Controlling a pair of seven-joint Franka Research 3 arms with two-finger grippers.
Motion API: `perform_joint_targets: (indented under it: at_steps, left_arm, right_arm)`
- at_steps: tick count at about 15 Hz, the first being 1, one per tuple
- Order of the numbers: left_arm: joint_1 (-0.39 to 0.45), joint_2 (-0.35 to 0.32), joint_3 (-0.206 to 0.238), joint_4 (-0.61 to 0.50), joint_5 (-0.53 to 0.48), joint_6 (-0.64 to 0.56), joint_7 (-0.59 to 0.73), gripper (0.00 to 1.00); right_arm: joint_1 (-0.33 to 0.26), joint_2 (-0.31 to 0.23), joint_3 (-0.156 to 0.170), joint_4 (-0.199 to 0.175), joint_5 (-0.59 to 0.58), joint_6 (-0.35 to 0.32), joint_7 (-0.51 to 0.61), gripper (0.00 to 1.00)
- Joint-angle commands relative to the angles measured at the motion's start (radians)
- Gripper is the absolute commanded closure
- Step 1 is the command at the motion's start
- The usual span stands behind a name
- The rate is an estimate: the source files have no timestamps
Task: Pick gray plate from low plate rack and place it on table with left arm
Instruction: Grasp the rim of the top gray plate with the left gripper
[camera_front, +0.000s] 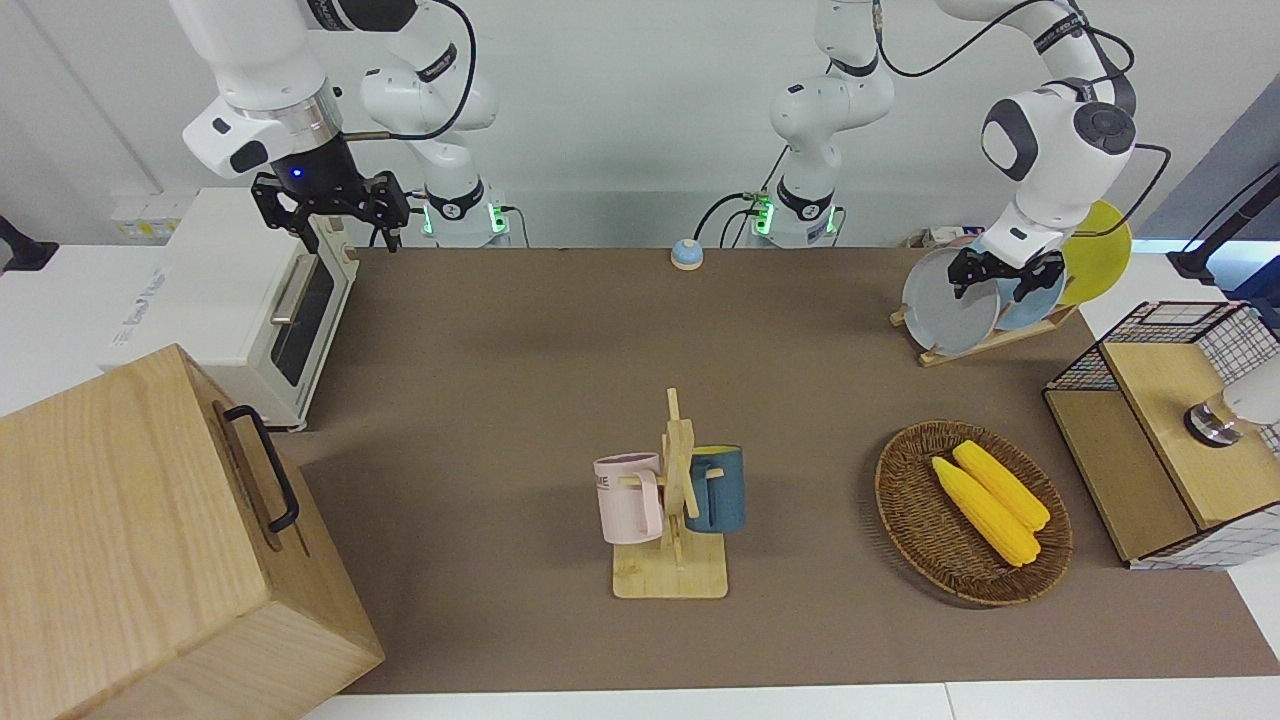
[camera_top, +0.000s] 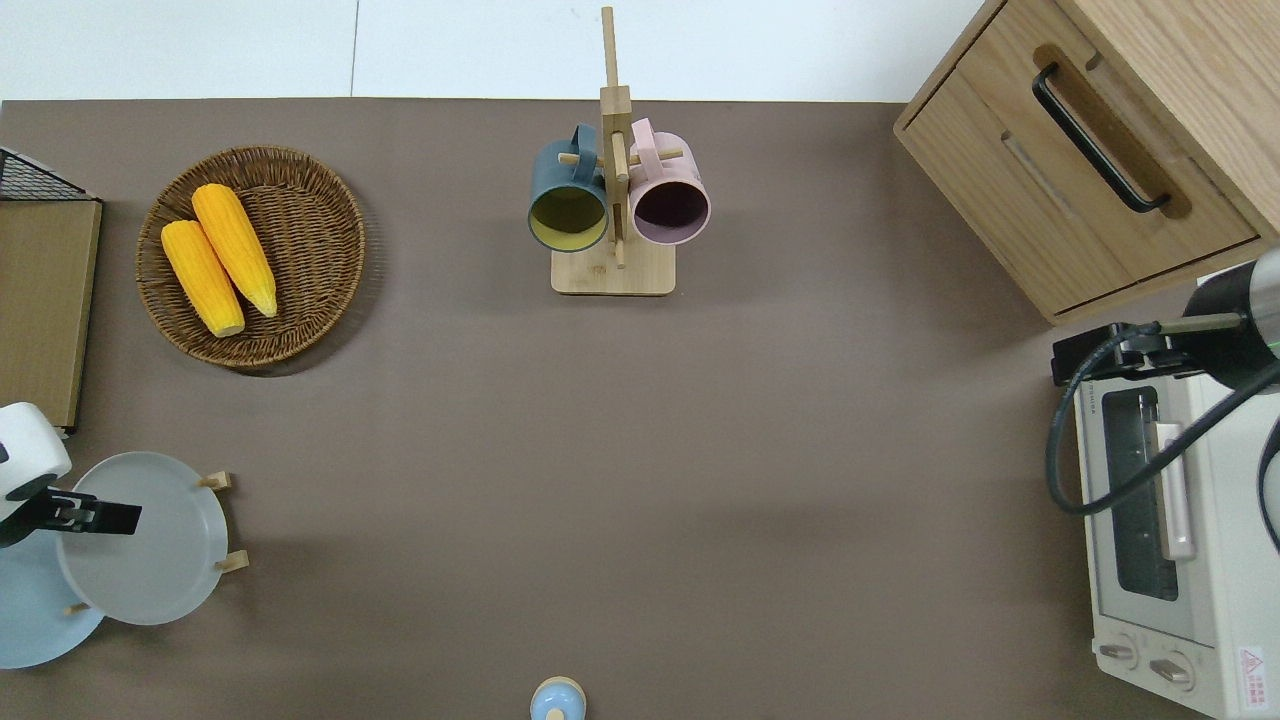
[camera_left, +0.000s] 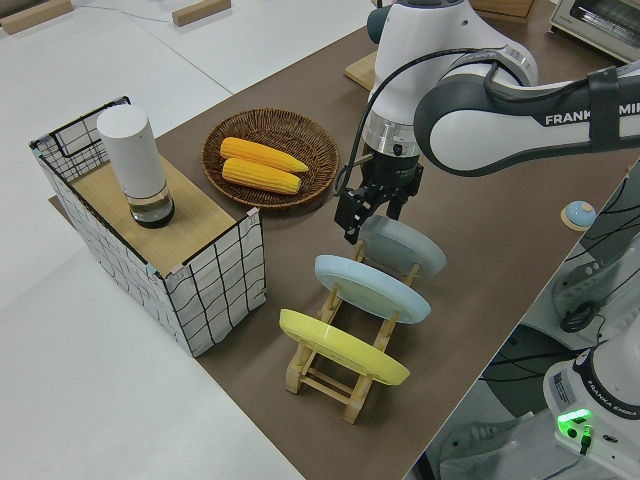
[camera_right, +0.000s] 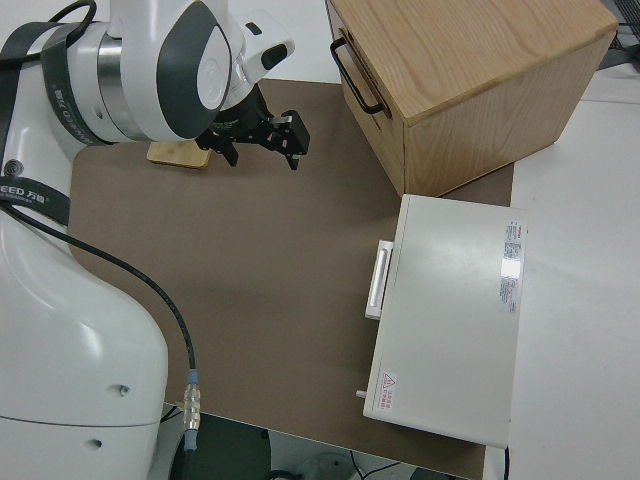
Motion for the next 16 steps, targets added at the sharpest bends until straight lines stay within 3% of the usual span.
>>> perform_joint_targets:
  at_steps: [1,3,10,16]
  left_arm:
    - [0.004,-0.033,0.004,-0.037,0.006,0.021,0.01,0.65]
    - [0.004,-0.033,0.004,-0.04,0.006,0.02,0.011,0.98]
    - [0.001,-0.042,0.004,-0.04,0.006,0.007,0.011,1.0]
    - [-0.014,-0.106,-0.007,-0.017,0.006,-0.061,-0.001,1.0]
  right_arm:
    - [0.007,0.0,-0.006,0.006,0.003,-0.001,0.004,0.017]
    - [0.007,0.0,-0.006,0.006,0.003,-0.001,0.004,0.017]
    - [0.007,0.0,-0.006,0.006,0.003,-0.002,0.004,0.017]
    - [0.007,0.0,-0.006,0.006,0.003,-0.002,0.004,0.017]
